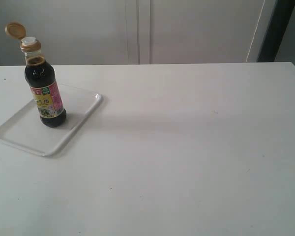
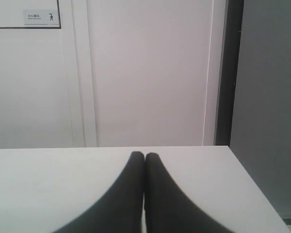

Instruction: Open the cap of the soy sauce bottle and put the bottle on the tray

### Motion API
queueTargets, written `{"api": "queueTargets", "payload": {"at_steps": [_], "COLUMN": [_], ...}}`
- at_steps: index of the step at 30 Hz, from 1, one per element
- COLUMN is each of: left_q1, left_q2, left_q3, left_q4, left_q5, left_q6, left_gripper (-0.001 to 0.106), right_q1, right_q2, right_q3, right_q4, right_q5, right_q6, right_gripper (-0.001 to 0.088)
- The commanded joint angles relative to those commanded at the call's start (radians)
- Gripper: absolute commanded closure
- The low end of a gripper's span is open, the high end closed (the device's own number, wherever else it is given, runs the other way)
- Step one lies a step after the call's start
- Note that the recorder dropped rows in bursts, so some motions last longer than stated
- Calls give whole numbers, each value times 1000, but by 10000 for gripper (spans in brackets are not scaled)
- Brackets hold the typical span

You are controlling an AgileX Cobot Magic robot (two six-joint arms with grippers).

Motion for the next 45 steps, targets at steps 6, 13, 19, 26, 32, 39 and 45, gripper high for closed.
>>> {"api": "queueTargets", "payload": {"at_steps": [6, 13, 19, 26, 32, 39, 45], "left_q1": [0, 0, 0, 0, 0, 0, 0], "left_q2": [-3, -3, -3, -3, -3, -3, -3], "left_q3": [75, 84, 84, 149, 180, 185, 185], "left_q4": [10, 36, 73, 54, 54, 40, 43], "left_q5": [-12, -17, -13, -42, -47, -75, -171], "left_q6": [-6, -6, -6, -6, -6, -18, -18], "left_gripper": [1053, 1053, 1053, 1053, 1053, 1053, 1053], "right_q1": [0, 0, 0, 0, 0, 0, 0], "right_q2": [0, 0, 0, 0, 0, 0, 0], "right_q3": [0, 0, 0, 0, 0, 0, 0], "right_q4": [0, 0, 0, 0, 0, 0, 0], "right_q5": [0, 0, 0, 0, 0, 0, 0], "right_q6": [0, 0, 0, 0, 0, 0, 0], "right_gripper": [868, 868, 868, 868, 868, 868, 868]}}
